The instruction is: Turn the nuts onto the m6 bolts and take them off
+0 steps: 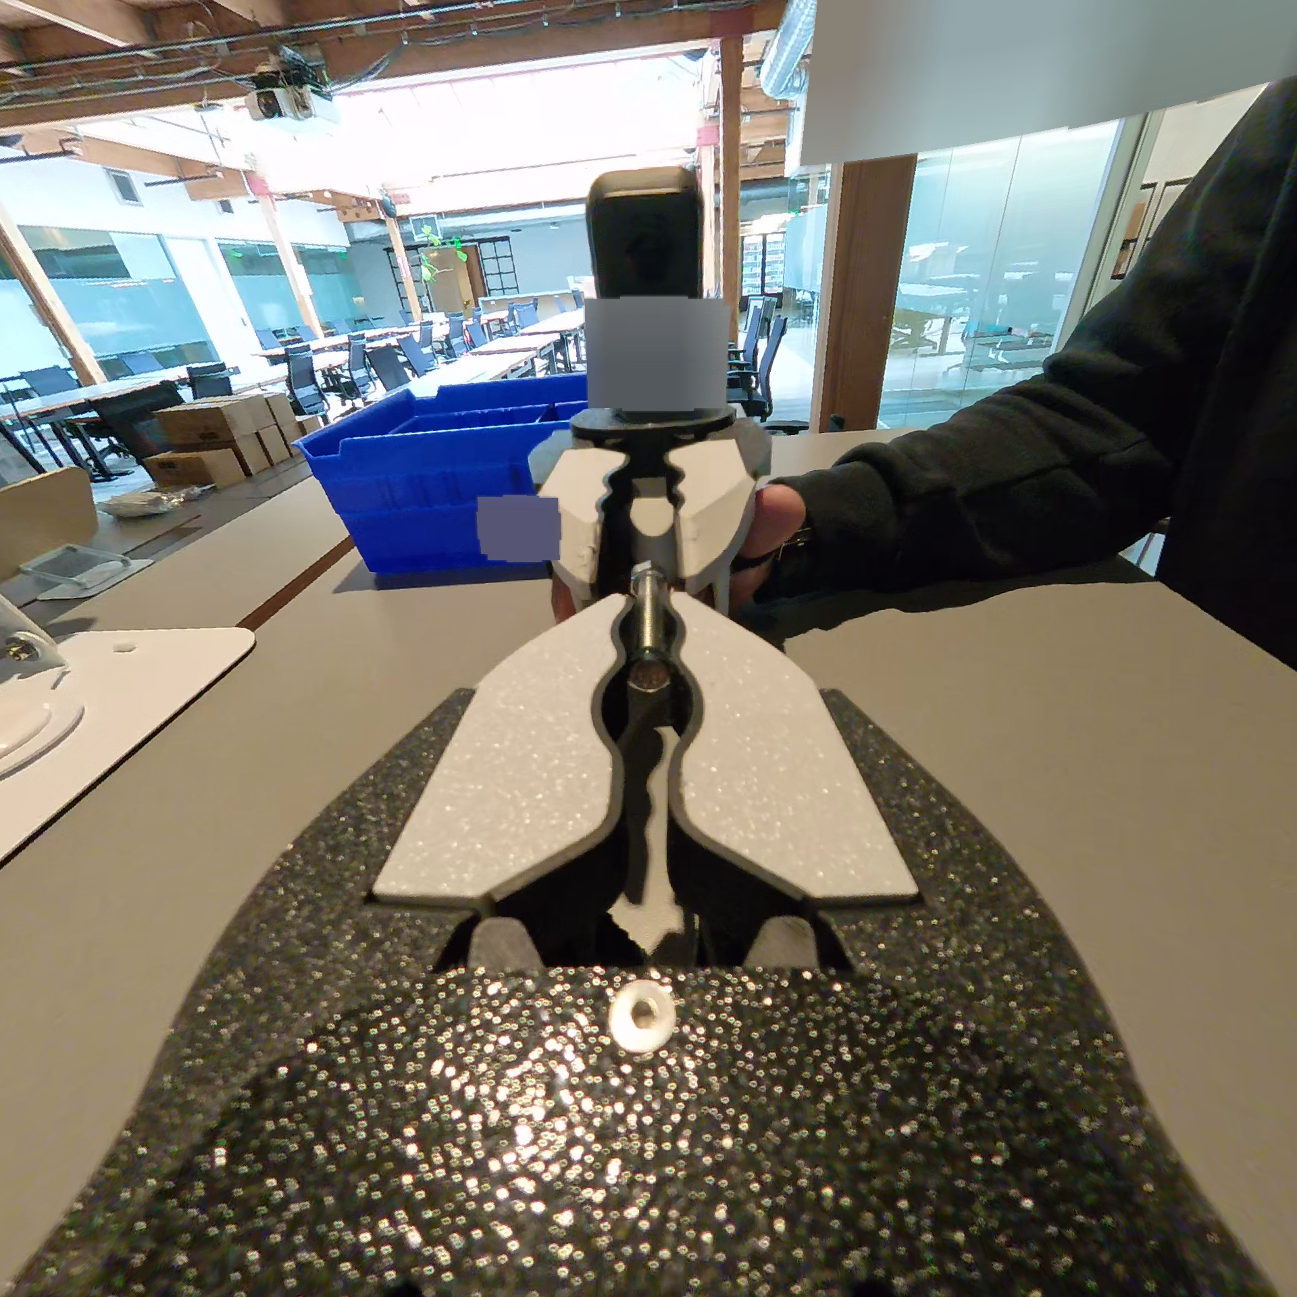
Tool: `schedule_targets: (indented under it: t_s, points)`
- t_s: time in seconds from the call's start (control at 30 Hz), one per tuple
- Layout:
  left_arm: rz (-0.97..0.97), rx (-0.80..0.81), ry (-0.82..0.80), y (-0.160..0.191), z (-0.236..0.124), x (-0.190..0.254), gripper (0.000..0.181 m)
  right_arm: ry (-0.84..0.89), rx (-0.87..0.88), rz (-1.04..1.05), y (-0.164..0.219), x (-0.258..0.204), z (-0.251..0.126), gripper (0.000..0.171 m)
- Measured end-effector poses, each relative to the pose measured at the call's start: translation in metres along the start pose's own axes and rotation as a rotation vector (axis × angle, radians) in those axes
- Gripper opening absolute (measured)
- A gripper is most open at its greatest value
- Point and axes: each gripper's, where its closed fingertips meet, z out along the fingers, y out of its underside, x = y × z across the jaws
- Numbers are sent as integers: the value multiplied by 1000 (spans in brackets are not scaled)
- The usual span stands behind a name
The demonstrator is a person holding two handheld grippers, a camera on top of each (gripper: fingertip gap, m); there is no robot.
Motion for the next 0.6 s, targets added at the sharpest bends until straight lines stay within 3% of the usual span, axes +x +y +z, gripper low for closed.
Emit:
schedule_targets:
  t_s: [0.1,0.2,0.4,0.47,0.5,0.6]
  points:
    - [-15,-5,-4,1,0,-1,5,8,-24,-38,2,-1,2,10]
    - [-77,-3,26,0,-2,0,5,46,-37,-149,2,-2,3,10]
    - [-314,14,108,-1,-4,0,5,226,-131,-627,1,0,6,11]
    - [-307,27,106,-2,-5,0,5,239,-122,-624,0,0,6,11]
    - [-301,37,95,-3,-6,-1,5,229,-120,-582,2,1,7,20]
    - [-283,57,70,-5,-7,-5,5,168,-108,-375,10,2,8,32]
